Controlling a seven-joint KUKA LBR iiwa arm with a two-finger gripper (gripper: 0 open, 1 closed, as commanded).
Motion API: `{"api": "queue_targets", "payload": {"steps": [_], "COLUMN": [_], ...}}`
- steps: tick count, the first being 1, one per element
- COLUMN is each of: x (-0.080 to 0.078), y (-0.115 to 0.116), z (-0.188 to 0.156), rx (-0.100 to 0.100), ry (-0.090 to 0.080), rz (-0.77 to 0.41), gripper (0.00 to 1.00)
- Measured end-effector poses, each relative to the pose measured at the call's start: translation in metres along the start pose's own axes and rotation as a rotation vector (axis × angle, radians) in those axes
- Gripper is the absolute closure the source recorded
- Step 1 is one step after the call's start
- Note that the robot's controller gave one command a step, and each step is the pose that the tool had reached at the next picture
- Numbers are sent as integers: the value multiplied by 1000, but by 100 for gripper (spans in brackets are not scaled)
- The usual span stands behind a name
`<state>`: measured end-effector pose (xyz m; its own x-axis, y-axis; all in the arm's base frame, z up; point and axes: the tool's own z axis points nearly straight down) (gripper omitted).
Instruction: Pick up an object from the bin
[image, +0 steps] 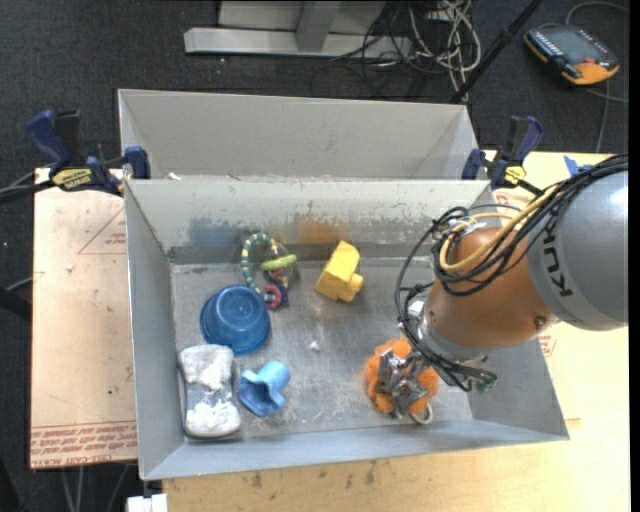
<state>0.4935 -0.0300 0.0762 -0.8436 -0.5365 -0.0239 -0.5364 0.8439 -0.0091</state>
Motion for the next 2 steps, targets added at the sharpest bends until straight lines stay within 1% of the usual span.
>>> {"api": "queue_targets", "payload": {"steps": [1,2], "x": [0,-7], "y": [5,-37], "z": [-36,-70], "rx": [-12,-9], "ry": [23,21], "rz": [-12,-9], "gripper": [100,100]}}
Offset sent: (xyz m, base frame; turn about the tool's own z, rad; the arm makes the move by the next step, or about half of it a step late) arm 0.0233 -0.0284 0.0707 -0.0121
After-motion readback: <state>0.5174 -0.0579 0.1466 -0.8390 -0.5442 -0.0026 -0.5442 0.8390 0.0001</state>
